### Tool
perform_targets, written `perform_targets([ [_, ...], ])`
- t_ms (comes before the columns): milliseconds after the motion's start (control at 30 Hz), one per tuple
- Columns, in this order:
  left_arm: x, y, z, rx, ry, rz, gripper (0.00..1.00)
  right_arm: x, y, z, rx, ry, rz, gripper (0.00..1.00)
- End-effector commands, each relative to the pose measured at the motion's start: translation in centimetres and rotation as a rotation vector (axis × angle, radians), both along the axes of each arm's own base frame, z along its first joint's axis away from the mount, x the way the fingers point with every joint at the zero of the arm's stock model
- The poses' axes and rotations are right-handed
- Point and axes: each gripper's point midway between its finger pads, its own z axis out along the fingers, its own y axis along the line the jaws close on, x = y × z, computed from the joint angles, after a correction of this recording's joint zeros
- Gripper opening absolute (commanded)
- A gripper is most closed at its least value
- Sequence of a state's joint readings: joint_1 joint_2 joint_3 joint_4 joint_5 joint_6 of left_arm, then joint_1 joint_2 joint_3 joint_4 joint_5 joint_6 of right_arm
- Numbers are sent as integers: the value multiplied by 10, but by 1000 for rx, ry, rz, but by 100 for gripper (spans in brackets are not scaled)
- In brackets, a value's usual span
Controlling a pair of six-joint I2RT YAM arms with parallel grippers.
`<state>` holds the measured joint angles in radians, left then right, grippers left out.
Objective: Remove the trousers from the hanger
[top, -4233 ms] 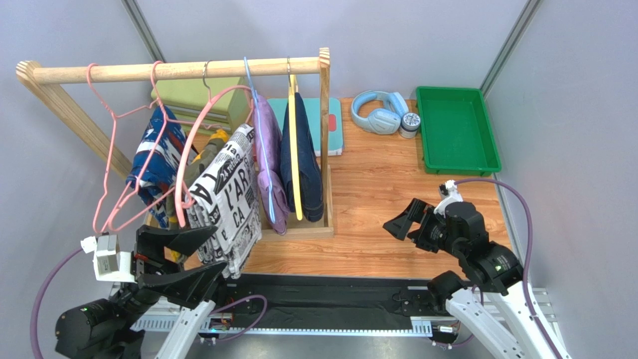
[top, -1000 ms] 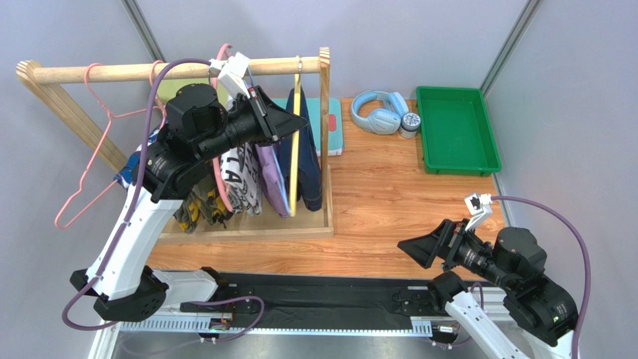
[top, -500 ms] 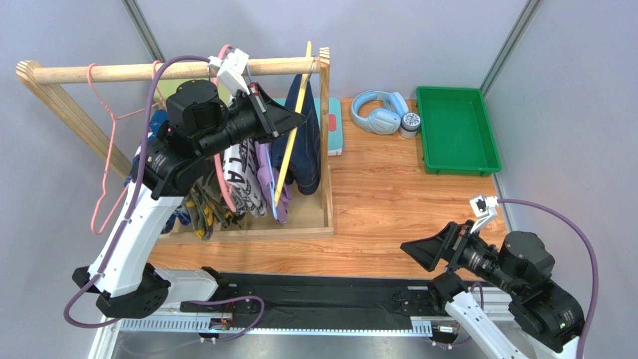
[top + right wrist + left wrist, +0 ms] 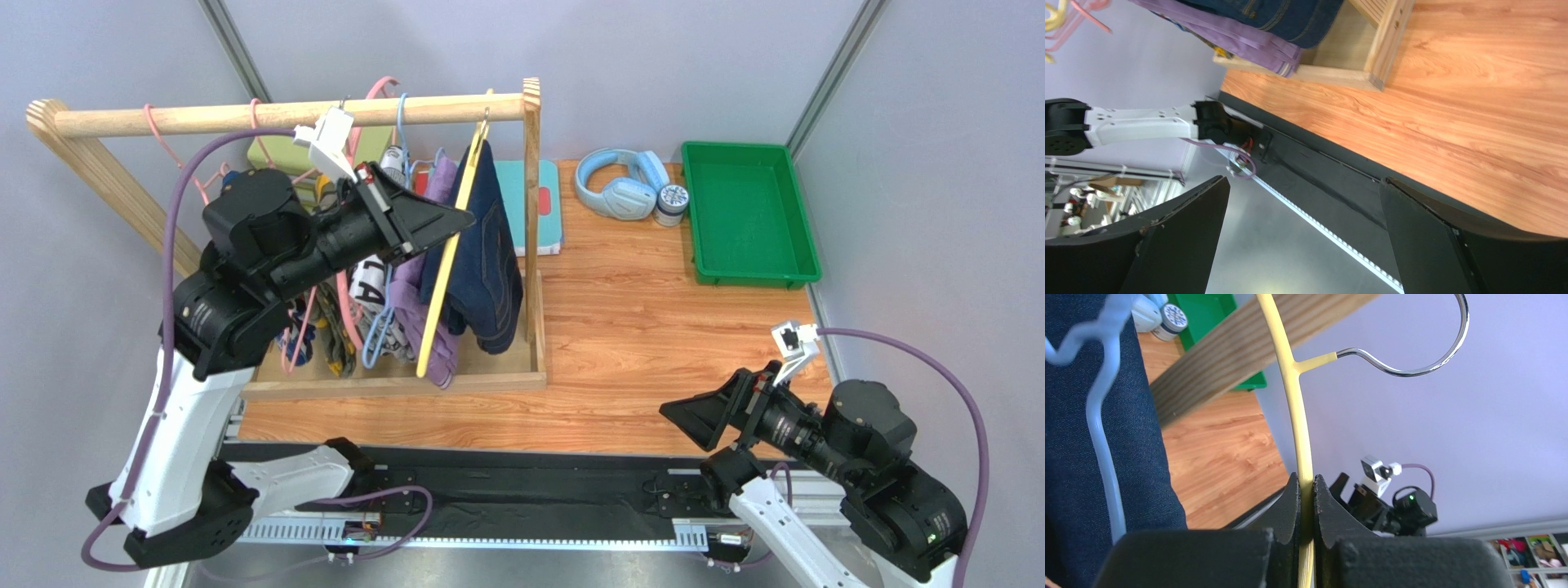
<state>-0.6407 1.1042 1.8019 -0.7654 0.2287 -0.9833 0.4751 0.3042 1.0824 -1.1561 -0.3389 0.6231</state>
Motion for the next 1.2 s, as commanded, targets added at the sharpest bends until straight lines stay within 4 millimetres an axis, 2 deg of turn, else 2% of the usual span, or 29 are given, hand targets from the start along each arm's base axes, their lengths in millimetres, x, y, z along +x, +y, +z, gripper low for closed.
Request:
perform_targets([
  [0, -40, 13, 53, -178, -137, -76, 0, 3, -6, -5, -110, -19, 20, 98],
  [67, -45, 16, 51, -196, -125, -77, 0, 9, -7, -6, -145, -29, 19, 95],
  [200, -69, 29, 60, -285, -107, -100, 0, 31, 1, -16, -215, 13, 38, 93],
  [267, -74, 31, 59, -315, -67, -111, 0, 40, 8, -12, -209, 0, 53, 92],
  [400, -91, 46, 60, -385, -28, -102, 0, 57, 24, 0, -183, 1, 82, 91],
  [467, -92, 49, 57, -413, 7, -90, 0, 63, 29, 5, -178, -3, 87, 90],
  [633, -101, 63, 59, -462, 16, -62, 0, 75, 50, 1, -237, 14, 112, 89],
  [800, -104, 67, 61, -473, 33, -52, 0, 67, 87, -7, -410, -76, 116, 91],
  [1000, -103, 68, 50, -495, 94, -40, 0, 43, 139, 3, -479, -320, 111, 93],
  [1033, -102, 68, 50, -497, 98, -39, 0, 50, 140, 12, -500, -398, 48, 94],
  [1067, -103, 68, 49, -498, 101, -42, 0, 38, 154, 13, -518, -449, 78, 95],
  [1133, -103, 68, 47, -497, 115, -42, 0, 37, 168, 30, -502, -519, 33, 95],
  [1167, -105, 70, 47, -503, 116, -37, 0, 30, 180, 33, -543, -585, 64, 96],
])
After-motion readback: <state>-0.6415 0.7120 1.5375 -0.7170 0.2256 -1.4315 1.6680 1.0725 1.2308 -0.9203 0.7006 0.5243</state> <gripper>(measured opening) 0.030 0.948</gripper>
